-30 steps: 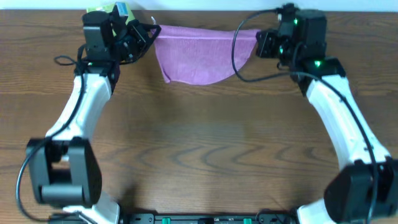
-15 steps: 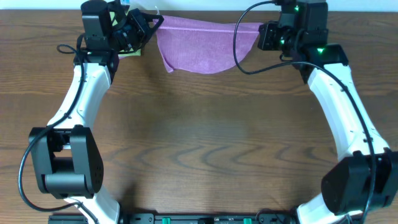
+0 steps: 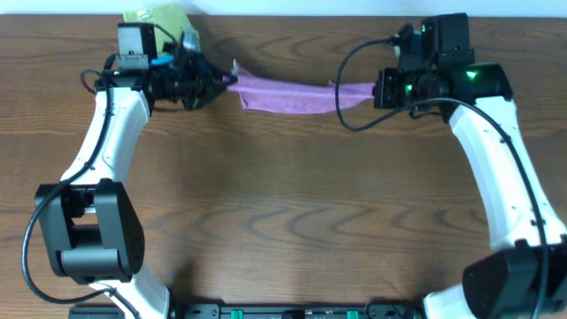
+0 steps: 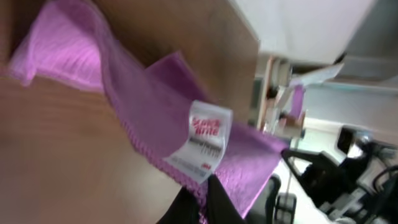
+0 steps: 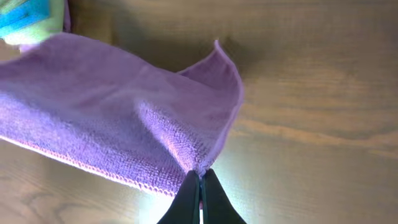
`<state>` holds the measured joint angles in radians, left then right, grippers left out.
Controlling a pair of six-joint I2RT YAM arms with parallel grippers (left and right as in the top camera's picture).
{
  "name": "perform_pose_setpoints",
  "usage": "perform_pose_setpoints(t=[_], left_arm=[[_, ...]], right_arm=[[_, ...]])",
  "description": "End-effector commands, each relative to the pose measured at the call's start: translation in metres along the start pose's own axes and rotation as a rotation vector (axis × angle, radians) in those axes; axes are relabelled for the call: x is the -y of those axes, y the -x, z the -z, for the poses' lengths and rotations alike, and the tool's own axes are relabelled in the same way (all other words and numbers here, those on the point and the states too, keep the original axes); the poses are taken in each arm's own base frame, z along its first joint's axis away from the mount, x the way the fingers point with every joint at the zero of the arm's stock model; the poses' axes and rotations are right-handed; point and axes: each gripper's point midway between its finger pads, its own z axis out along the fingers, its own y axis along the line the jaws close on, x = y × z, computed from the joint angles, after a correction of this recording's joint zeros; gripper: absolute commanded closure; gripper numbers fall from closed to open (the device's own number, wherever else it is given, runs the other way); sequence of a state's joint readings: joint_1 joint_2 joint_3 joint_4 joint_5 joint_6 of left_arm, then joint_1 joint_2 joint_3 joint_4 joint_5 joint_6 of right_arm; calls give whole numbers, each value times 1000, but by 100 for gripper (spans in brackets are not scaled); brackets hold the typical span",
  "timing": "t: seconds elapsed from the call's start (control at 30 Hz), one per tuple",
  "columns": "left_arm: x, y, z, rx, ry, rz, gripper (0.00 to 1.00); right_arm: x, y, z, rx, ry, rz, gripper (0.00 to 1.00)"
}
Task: Fold the cloth
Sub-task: 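Lower the cloth with both grippers, folding it over toward the front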
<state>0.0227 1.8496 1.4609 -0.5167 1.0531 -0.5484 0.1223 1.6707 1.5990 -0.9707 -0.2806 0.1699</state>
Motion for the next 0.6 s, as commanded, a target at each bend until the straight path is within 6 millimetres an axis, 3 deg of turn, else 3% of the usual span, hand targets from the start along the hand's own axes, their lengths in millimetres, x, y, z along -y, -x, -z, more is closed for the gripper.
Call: perform_pose_setpoints(t=[0.0, 0.13, 0.3, 0.57], left_arm=[[-4, -16, 13, -38, 36, -163, 94], [-22, -51, 20, -147, 110, -168, 94], [-31, -88, 33, -257, 169, -195, 94], [-48, -119, 43, -355, 232, -168, 94]], right_arm=[[5, -8, 21, -5, -42, 43, 99], [3, -38, 23, -116, -49, 62, 98], [7, -77, 13, -218, -52, 68, 98], [8, -126, 15, -177, -11, 73, 99]])
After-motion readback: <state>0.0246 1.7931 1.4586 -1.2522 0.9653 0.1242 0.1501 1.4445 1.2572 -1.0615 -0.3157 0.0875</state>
